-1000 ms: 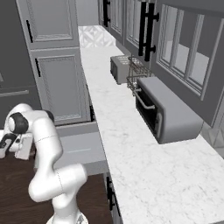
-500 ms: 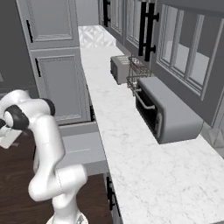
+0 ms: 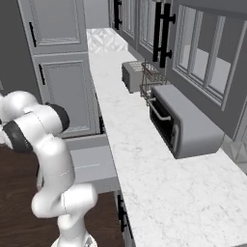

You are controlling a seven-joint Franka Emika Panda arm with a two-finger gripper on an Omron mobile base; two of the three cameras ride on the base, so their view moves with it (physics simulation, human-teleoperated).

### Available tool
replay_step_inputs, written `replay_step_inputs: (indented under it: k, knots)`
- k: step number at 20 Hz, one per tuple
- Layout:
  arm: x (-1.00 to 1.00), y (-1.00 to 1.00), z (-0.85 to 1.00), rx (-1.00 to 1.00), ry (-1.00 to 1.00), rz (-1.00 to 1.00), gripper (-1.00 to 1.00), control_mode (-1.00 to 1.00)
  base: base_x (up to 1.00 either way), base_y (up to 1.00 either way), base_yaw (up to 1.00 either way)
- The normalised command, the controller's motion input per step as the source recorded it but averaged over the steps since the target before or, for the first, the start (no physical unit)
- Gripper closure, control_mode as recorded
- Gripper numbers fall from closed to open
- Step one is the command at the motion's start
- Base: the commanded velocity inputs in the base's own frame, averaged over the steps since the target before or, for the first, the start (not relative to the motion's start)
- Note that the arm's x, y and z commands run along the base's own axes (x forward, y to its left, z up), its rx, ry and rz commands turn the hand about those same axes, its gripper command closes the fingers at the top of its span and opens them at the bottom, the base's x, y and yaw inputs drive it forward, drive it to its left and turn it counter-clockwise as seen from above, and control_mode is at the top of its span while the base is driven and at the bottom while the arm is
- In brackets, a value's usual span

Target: Take a straw from the drawer in front and place it inside the glass cup on the dining counter.

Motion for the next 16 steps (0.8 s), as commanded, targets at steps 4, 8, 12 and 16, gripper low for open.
replay_step_inputs:
  k: [4, 8, 12, 16]
  knots:
    - [0.29, -0.77, 0.66, 0.17, 0.13, -0.02, -1.0, -1.0, 0.0, 0.0, 0.0]
    - [0.28, -0.94, 0.26, 0.13, 0.05, -0.01, -1.0, -1.0, 0.0, 0.0, 0.0]
    - [0.33, -0.79, -0.1, 0.04, 0.02, 0.0, -1.0, -1.0, 0.0, 0.0, 0.0]
    - [0.23, -0.48, -0.49, 0.0, 0.0, 0.0, -1.0, -1.0, 0.0, 0.0, 0.0]
